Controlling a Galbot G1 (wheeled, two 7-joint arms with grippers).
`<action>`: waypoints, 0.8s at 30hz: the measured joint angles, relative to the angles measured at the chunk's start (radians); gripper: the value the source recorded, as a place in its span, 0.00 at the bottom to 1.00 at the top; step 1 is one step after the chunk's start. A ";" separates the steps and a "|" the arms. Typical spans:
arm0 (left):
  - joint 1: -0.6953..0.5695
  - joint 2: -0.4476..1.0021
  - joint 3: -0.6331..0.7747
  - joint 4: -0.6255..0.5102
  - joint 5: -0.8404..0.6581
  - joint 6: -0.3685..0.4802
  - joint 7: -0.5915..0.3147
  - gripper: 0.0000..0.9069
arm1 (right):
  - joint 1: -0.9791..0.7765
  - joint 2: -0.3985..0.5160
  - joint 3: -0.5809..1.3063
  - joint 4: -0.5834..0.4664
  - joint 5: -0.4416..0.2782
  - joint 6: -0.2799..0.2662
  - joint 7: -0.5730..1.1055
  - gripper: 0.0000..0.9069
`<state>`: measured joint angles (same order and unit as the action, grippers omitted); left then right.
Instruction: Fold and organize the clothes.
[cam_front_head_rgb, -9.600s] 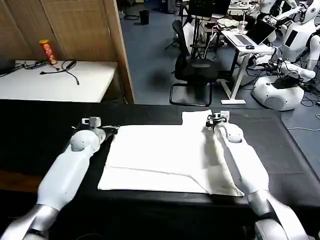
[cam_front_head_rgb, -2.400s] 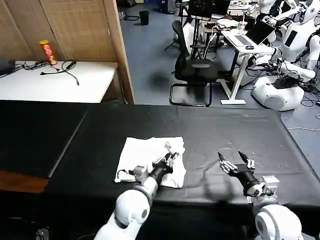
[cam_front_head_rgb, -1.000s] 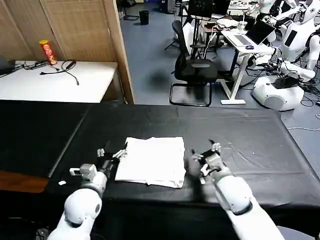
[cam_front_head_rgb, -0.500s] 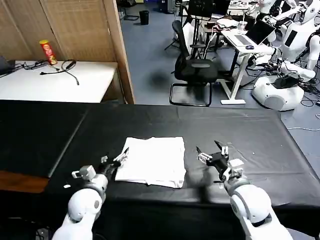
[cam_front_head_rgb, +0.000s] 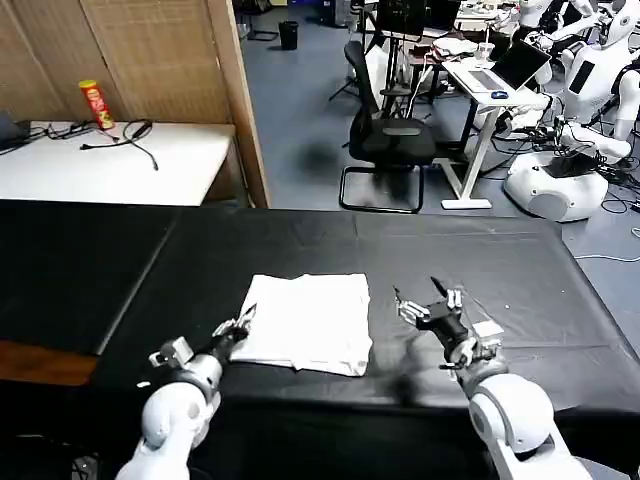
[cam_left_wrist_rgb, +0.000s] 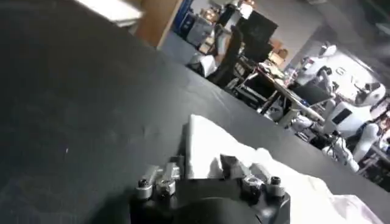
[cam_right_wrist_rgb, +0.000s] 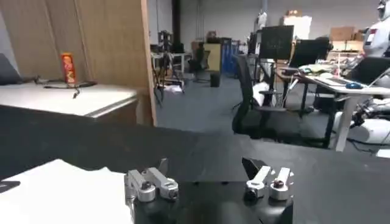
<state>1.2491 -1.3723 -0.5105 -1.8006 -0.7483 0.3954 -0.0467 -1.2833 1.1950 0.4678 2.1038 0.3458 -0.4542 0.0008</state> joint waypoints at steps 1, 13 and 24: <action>0.000 0.002 0.000 -0.004 0.018 0.002 0.000 0.00 | -0.002 0.001 0.004 0.001 0.000 0.000 0.000 0.97; 0.034 0.280 -0.106 -0.145 0.215 0.029 0.027 0.00 | -0.020 0.025 0.030 -0.021 -0.049 0.014 0.002 0.97; 0.058 0.602 -0.250 -0.329 0.191 0.127 -0.042 0.00 | -0.018 0.052 0.018 -0.024 -0.067 0.017 0.000 0.97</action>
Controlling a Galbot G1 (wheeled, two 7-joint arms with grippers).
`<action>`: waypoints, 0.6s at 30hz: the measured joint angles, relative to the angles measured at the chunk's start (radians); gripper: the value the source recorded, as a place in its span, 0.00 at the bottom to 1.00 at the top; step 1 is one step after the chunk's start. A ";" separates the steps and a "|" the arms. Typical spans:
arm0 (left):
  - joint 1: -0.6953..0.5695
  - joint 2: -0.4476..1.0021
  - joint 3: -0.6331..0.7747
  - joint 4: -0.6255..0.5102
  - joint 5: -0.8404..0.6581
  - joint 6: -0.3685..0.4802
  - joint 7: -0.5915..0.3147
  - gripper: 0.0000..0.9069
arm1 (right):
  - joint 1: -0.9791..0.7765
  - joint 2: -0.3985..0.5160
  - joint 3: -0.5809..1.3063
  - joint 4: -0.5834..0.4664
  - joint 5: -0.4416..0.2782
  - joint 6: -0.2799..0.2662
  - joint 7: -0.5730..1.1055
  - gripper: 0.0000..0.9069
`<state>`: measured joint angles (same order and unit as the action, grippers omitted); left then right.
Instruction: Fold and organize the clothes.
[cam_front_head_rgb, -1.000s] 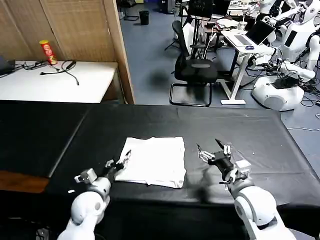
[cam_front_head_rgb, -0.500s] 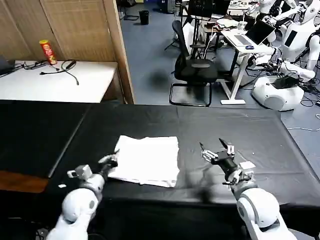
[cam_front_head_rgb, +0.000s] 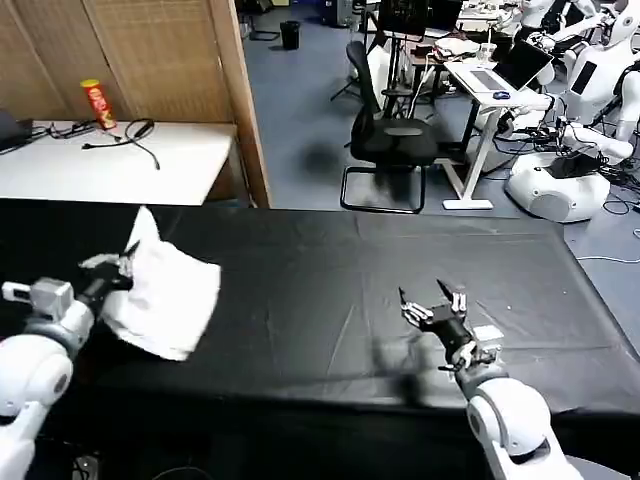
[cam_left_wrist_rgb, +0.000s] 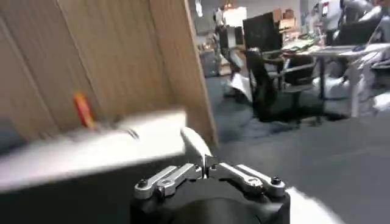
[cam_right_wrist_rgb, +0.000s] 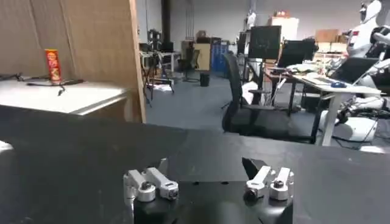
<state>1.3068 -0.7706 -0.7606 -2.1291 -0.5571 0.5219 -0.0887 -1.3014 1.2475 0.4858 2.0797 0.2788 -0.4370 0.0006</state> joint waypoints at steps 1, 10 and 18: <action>0.000 -0.001 0.012 -0.020 0.001 0.006 -0.004 0.00 | -0.005 0.002 0.001 0.003 -0.003 0.000 0.000 0.97; -0.038 -0.161 0.325 -0.002 0.128 -0.048 -0.037 0.03 | -0.058 0.001 0.007 0.042 0.002 -0.003 -0.003 0.97; -0.118 -0.388 0.561 0.122 0.211 -0.088 0.021 0.97 | -0.051 -0.038 -0.010 0.064 0.188 -0.104 0.011 0.97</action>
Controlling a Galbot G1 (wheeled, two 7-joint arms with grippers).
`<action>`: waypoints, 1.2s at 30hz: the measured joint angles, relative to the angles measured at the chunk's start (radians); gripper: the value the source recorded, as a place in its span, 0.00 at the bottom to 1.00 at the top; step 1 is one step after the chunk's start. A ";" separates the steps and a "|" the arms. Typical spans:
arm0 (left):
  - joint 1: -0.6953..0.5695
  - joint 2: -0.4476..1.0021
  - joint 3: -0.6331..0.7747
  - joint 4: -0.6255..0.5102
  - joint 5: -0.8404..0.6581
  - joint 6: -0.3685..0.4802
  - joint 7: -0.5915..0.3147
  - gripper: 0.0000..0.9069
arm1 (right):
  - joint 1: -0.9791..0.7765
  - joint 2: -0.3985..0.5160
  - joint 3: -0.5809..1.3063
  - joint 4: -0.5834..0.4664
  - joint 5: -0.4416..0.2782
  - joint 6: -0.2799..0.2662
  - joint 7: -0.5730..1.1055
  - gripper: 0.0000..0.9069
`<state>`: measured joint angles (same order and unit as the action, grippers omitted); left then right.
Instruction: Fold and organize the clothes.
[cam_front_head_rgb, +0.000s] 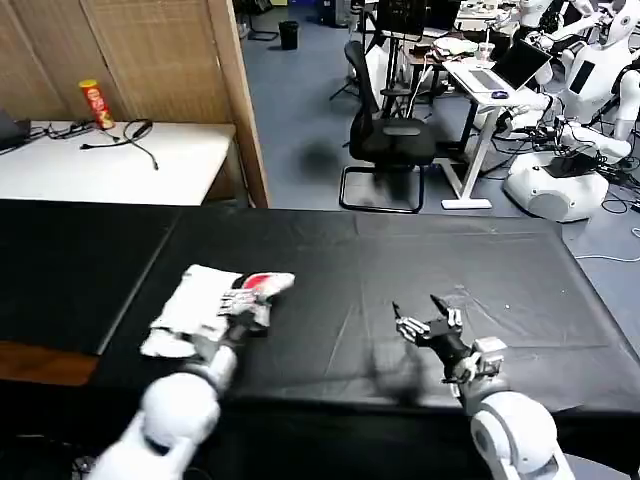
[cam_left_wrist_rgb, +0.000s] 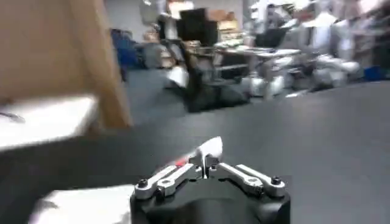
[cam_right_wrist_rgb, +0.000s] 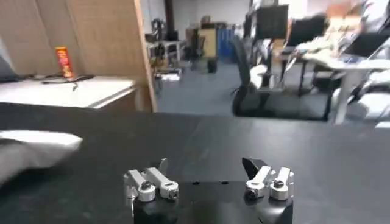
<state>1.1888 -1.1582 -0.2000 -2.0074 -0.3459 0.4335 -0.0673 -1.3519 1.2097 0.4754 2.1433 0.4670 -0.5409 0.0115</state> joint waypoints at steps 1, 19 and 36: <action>-0.009 -0.021 0.012 0.007 0.005 -0.011 0.012 0.97 | 0.002 -0.006 -0.006 0.000 0.022 -0.012 0.003 0.97; 0.053 0.011 -0.104 -0.061 0.025 -0.097 0.051 0.97 | 0.254 0.126 -0.329 -0.257 0.047 -0.067 0.103 0.81; 0.138 0.025 -0.218 -0.084 0.004 -0.115 0.019 0.97 | 0.347 0.156 -0.356 -0.364 -0.013 -0.072 0.090 0.01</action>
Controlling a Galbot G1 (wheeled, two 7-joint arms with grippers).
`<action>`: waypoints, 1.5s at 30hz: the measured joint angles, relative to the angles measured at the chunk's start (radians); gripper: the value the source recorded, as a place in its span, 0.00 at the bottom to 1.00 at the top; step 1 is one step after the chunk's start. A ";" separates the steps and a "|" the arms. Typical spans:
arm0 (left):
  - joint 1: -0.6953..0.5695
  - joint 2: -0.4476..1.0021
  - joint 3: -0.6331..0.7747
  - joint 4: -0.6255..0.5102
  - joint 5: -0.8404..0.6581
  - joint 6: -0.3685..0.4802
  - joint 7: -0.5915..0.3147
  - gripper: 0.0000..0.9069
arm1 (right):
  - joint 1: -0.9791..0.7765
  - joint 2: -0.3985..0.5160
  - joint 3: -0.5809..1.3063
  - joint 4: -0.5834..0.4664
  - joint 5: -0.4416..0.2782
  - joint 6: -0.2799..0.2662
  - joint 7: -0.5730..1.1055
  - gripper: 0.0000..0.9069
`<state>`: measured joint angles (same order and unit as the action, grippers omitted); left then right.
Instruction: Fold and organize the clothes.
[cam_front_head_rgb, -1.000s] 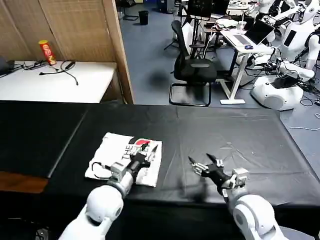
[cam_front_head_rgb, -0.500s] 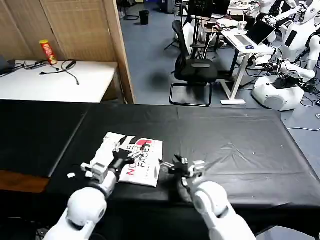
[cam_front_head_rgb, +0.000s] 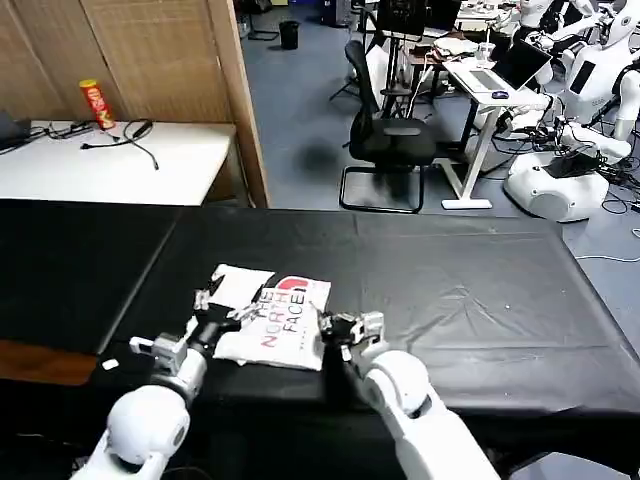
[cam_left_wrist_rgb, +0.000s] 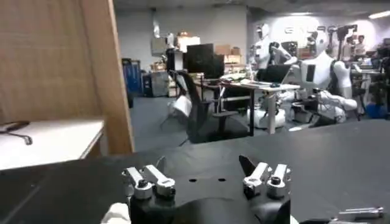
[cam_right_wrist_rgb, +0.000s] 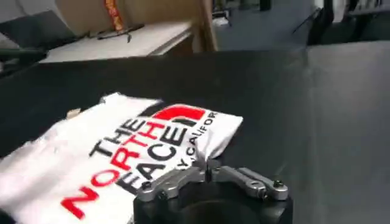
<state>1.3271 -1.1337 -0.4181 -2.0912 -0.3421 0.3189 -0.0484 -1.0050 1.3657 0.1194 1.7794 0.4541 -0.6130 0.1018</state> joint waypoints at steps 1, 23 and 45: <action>0.000 -0.001 -0.002 0.004 0.001 -0.004 -0.001 0.97 | 0.003 -0.013 0.014 -0.002 0.001 0.002 -0.010 0.01; 0.062 -0.005 -0.022 0.034 -0.030 -0.019 -0.049 0.97 | -0.225 -0.294 0.277 0.229 -0.062 0.178 -0.079 0.97; 0.530 0.015 -0.078 -0.196 0.008 -0.094 -0.168 0.97 | -0.914 -0.218 0.381 0.452 -0.282 0.709 0.196 0.97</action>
<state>1.8567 -1.1184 -0.4964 -2.2876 -0.3342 0.2245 -0.2169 -1.9192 1.1473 0.5006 2.2316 0.1717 0.0961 0.2978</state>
